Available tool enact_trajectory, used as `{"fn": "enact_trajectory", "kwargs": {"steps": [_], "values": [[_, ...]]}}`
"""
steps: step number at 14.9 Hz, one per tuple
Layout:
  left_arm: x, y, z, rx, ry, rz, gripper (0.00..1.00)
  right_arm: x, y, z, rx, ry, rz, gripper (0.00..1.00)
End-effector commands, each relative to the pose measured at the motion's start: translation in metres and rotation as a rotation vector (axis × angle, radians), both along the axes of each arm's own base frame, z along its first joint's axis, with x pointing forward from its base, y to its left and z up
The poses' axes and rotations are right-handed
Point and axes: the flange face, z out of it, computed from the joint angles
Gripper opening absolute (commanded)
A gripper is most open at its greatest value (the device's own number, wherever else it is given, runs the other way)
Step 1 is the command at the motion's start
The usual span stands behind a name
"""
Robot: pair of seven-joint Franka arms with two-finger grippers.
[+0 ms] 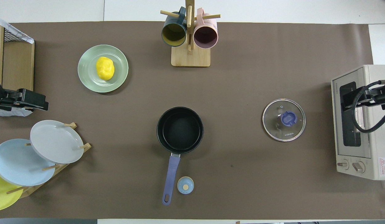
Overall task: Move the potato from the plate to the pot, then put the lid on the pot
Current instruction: 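Move the left gripper out from rest toward the green plate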
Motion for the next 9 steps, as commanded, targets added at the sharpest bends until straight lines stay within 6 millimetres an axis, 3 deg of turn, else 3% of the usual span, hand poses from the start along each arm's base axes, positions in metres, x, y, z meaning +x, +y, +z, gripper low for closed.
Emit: {"fn": "enact_trajectory", "kwargs": {"steps": [1,5,9], "values": [[0.001,0.001,0.006,-0.011,-0.013,-0.011,1.00,-0.004,-0.001,0.000,0.017,-0.013,-0.018,1.00],[0.004,0.002,0.006,-0.013,-0.033,-0.009,1.00,-0.004,0.000,0.000,0.017,-0.013,-0.017,1.00],[0.014,-0.008,-0.005,-0.017,-0.077,-0.014,1.00,-0.004,-0.001,0.000,0.017,-0.013,-0.018,1.00]]}}
